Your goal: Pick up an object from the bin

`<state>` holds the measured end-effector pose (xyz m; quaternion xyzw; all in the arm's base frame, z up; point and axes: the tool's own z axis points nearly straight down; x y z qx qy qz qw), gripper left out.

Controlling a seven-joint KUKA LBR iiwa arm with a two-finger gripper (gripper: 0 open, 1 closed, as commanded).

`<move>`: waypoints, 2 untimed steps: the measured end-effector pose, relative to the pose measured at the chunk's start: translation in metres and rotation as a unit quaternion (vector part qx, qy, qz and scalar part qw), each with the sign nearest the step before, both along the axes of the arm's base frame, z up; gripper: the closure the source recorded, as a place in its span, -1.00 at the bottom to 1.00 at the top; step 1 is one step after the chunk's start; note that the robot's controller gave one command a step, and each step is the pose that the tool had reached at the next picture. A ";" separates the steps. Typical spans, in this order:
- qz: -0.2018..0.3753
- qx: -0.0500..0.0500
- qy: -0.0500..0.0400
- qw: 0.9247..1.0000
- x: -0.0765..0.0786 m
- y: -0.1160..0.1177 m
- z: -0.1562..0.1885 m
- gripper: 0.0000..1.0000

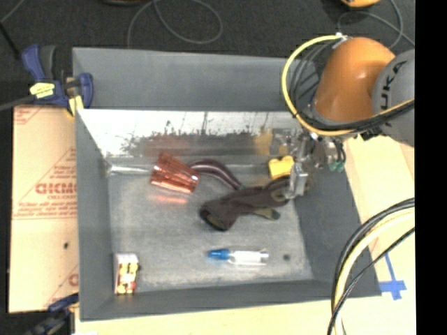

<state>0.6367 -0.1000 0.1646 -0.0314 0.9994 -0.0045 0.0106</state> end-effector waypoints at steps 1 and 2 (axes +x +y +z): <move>0.000 0.000 0.000 1.000 0.000 0.000 0.000 -1.00; 0.076 -0.003 -0.004 0.997 0.006 -0.002 -0.021 -1.00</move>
Offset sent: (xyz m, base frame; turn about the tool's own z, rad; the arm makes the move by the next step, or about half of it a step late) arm 0.0083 -0.0045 -0.0719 -0.3988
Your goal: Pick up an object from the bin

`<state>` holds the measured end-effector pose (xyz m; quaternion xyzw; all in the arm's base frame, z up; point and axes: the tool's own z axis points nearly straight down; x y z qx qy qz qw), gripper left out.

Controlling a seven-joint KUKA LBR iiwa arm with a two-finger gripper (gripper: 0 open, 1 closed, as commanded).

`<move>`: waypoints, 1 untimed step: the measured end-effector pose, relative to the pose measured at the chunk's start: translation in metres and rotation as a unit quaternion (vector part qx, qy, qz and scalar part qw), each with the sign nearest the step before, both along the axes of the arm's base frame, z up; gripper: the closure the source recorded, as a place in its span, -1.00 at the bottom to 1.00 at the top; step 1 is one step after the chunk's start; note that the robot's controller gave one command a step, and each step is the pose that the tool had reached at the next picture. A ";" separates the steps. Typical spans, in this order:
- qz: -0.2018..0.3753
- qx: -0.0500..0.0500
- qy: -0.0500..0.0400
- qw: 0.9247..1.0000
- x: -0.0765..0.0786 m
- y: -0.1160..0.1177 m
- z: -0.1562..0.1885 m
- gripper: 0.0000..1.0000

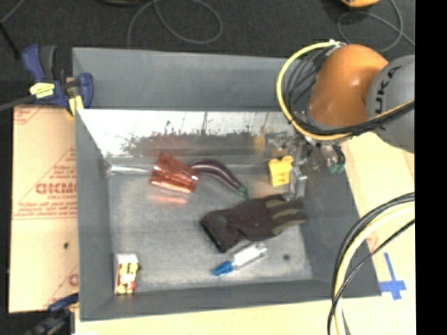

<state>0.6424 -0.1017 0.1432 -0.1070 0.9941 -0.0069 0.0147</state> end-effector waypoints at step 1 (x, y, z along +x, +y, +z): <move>0.079 -0.001 0.003 0.997 -0.002 -0.017 -0.070 1.00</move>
Offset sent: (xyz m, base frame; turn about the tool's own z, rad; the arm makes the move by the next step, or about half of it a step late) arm 0.0000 0.0000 0.0000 0.0000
